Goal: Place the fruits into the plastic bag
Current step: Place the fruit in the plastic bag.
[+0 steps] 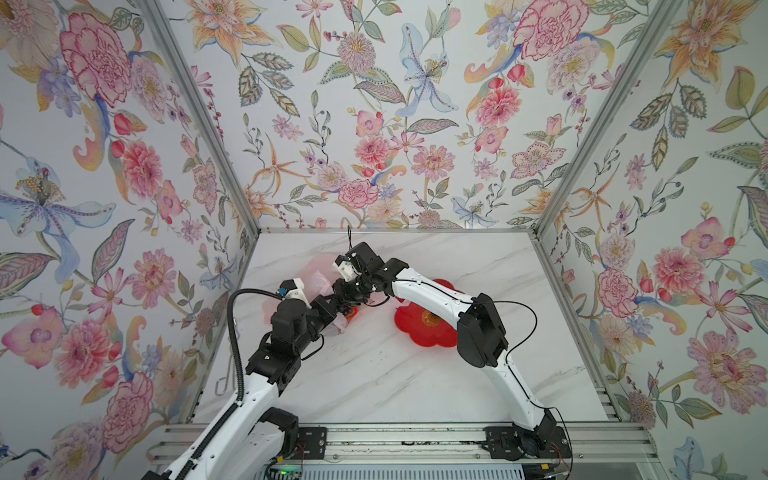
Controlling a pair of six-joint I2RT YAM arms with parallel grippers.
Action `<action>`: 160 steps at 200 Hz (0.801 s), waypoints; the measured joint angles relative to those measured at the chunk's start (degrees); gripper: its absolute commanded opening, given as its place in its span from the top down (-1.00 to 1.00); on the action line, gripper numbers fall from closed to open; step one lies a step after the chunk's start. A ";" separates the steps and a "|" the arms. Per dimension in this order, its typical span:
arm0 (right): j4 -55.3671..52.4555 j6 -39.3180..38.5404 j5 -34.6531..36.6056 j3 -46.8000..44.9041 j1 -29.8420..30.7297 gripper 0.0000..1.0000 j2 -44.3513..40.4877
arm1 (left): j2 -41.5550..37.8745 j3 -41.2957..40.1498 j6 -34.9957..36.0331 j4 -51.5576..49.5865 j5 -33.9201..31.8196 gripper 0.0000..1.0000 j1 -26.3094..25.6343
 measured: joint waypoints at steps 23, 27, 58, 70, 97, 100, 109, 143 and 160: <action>0.00 2.12 -2.69 6.75 -0.24 -0.01 5.49 | -0.24 0.00 -0.39 0.28 0.33 1.00 0.20; 0.09 2.25 -3.26 8.22 -0.22 -0.05 6.58 | -0.33 0.00 -0.42 0.39 0.48 1.00 0.20; 1.29 5.29 -7.87 13.86 0.39 -0.98 12.02 | -1.25 0.00 -0.61 0.74 0.70 1.00 0.15; 1.44 5.68 -8.76 13.94 0.61 -0.98 12.28 | -1.79 0.00 -0.61 0.74 0.68 1.00 0.15; 2.19 6.01 -9.86 13.94 0.63 -0.98 12.26 | -2.84 -0.02 -0.61 0.74 0.68 1.00 0.15; 2.19 6.01 -9.88 13.94 0.63 -0.98 12.26 | -2.91 -0.02 -0.63 0.72 0.68 1.00 0.15; 2.19 6.01 -9.86 13.84 0.48 -0.98 12.26 | -3.04 -0.02 -0.63 0.72 0.68 1.00 0.15; 1.81 5.55 -8.28 11.98 -0.92 -0.98 10.84 | -3.32 -0.07 -0.63 0.26 0.66 1.00 0.15; 1.01 4.61 -6.23 11.67 -2.05 -0.98 9.55 | -3.91 -0.09 -0.61 -0.39 0.63 1.00 0.28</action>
